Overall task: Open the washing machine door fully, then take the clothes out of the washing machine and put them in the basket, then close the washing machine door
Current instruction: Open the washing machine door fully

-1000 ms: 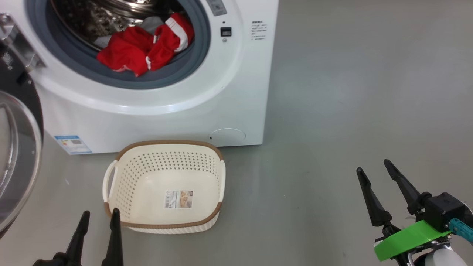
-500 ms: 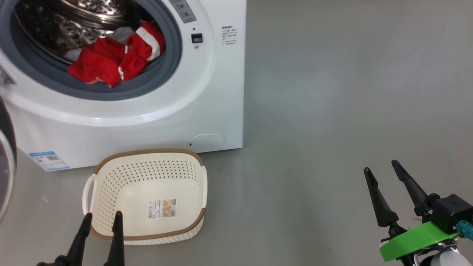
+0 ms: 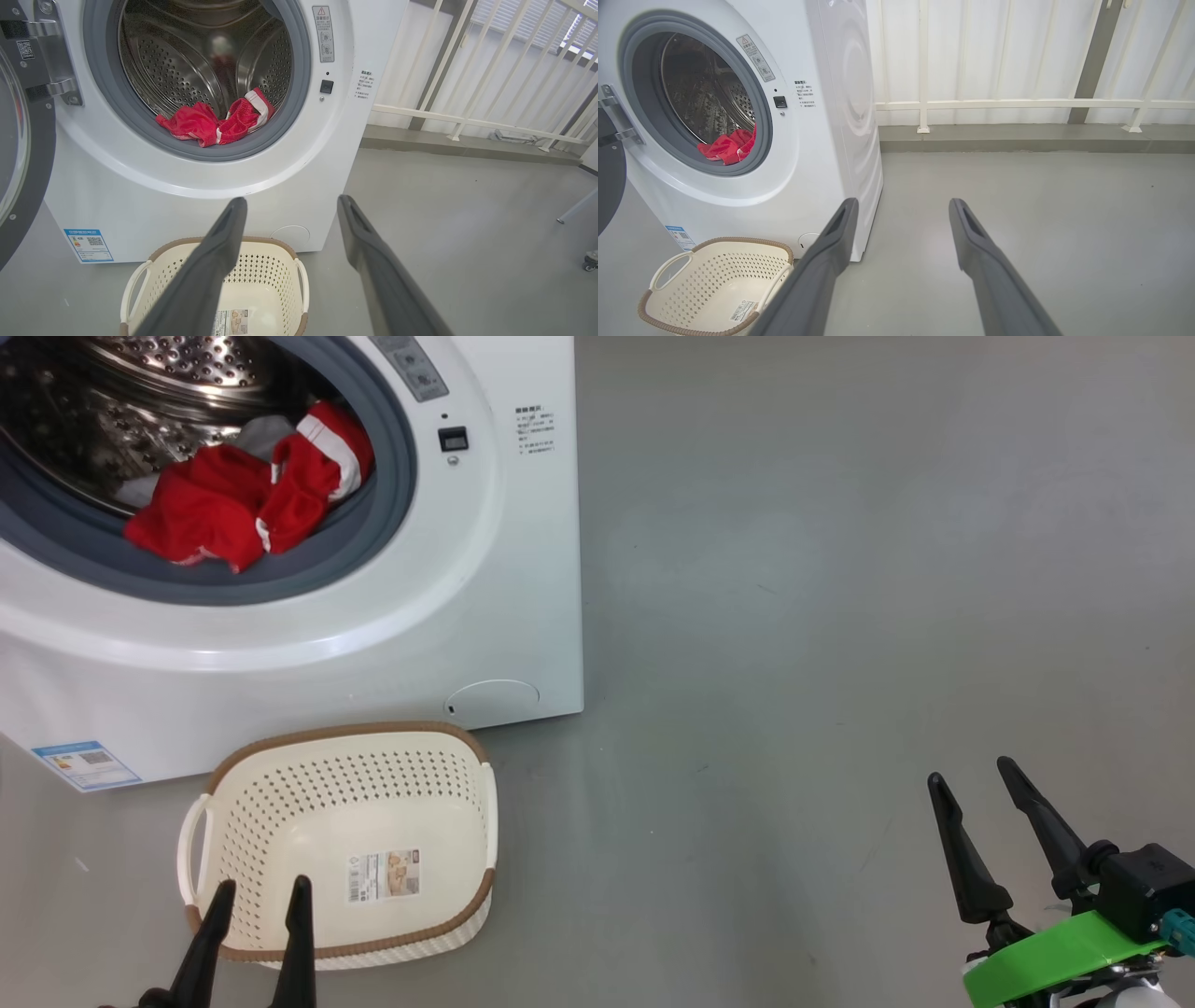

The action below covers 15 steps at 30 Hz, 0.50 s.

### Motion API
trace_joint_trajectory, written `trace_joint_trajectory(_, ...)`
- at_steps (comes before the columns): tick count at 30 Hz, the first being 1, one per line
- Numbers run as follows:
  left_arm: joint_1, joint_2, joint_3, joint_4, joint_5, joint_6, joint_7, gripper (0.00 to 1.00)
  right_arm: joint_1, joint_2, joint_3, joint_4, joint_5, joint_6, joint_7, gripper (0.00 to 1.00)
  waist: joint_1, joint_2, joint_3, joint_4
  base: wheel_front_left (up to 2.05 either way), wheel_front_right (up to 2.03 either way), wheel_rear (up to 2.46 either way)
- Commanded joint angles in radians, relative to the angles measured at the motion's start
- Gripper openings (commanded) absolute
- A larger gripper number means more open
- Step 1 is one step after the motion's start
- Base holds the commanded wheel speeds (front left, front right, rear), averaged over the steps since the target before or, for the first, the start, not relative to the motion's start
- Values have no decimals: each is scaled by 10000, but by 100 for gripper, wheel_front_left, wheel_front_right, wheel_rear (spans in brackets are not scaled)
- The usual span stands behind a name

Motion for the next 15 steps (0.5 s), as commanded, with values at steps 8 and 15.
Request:
trace_joint_trajectory(8,-188,112,568,-193,-9,-56,-51,100,-94,-130,64,-318,-30,63,-94,100,0,0,61,50,0,0,0)
trace_joint_trajectory(15,-214,22,792,-170,225,-56,-51,100,-110,-130,89,-297,-42,63,-94,100,0,0,27,112,0,0,0)
